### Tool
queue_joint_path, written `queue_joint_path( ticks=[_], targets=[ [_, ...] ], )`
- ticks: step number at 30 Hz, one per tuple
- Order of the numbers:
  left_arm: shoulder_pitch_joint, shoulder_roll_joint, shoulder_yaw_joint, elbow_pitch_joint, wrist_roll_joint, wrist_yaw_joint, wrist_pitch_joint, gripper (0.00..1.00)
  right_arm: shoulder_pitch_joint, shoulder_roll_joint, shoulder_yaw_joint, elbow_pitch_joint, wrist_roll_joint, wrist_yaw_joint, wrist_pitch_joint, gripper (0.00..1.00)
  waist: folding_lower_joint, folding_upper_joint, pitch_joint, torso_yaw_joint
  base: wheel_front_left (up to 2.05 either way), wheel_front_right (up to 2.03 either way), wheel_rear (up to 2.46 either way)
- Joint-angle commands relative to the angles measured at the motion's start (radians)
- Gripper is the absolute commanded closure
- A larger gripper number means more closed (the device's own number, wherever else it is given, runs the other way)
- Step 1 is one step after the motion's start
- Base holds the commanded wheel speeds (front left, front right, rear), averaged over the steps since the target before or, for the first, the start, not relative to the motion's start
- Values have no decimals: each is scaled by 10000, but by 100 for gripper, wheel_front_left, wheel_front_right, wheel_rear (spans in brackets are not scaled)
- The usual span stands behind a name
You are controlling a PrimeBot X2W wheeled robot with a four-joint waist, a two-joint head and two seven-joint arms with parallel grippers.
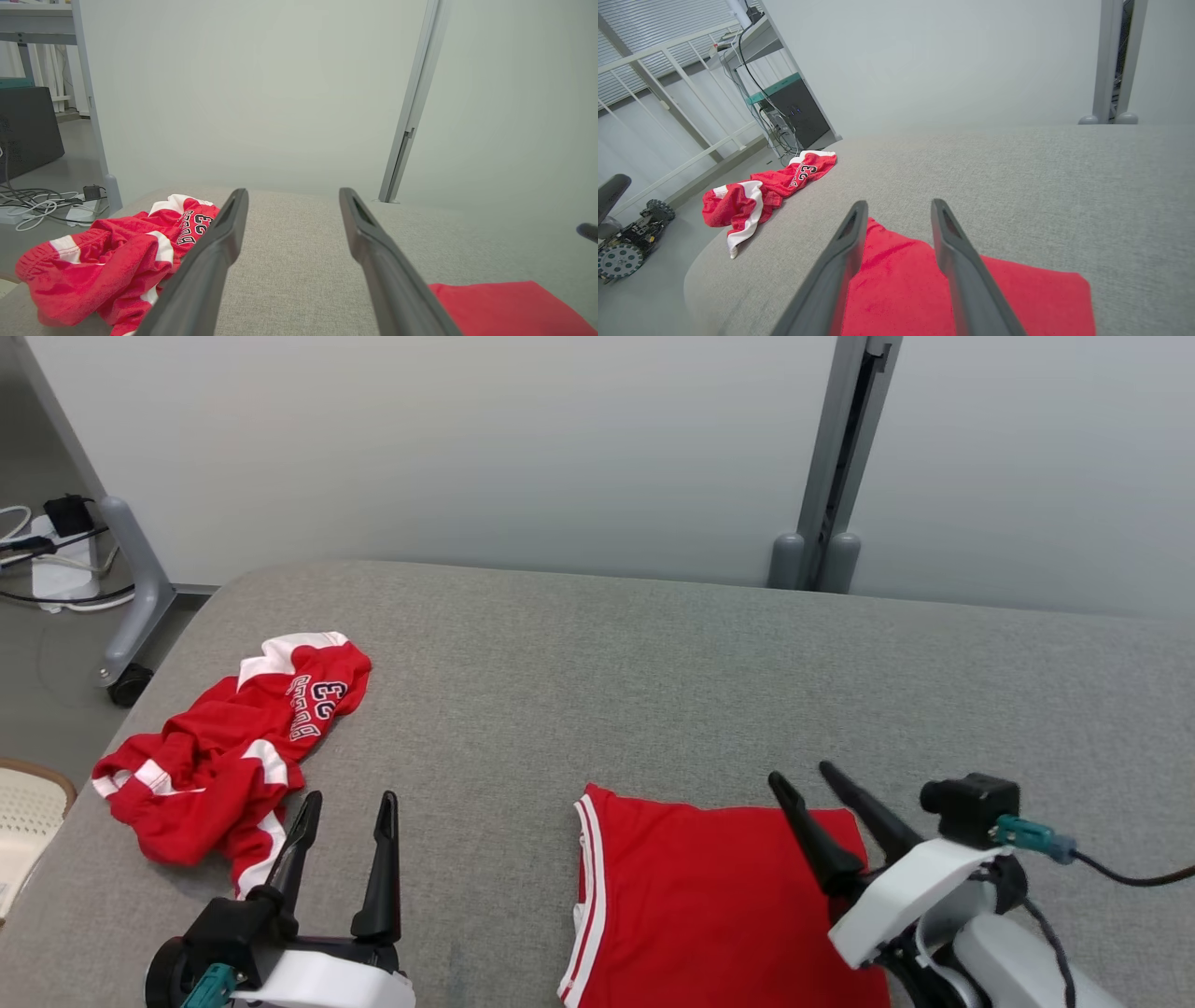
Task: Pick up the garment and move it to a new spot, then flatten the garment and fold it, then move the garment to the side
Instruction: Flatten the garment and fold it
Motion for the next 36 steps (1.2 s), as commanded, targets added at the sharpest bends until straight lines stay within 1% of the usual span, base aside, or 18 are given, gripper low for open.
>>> queue_joint_path(
  ticks=[1,5,8,12,18,21,29,36],
  targets=[
    [5,29,111,-67,55,30,1,0,-118,-154,-280,-150,-184,5,-124,0,0,0,-11,-171,0,0,0],
    [43,48,409,-235,134,10,1,0,-10,-400,-1384,-578,-808,3,-281,0,0,0,-35,-496,0,0,0],
    [86,60,641,-384,216,8,1,0,243,-433,-2284,-892,-1458,3,-371,0,0,0,-54,-705,0,0,0],
    [131,58,892,-470,326,34,1,0,767,-245,-3387,-1227,-2425,3,-428,0,0,0,-85,-923,0,0,0],
    [295,44,956,-628,340,-56,1,0,1703,347,-4674,-1669,-3749,3,-472,0,0,0,-56,-1189,0,0,0],
    [409,41,892,-592,350,-61,1,0,2098,607,-5031,-1666,-4284,3,-489,0,0,0,-22,-1288,0,0,0],
    [307,31,840,-513,326,-76,1,0,2480,1040,-5575,-1471,-4900,3,-499,0,0,0,24,-1443,0,0,0],
    [179,31,763,-373,371,-178,1,0,2444,1131,-5790,-1502,-5133,3,-503,0,0,0,7,-1420,0,0,0]
  ],
)
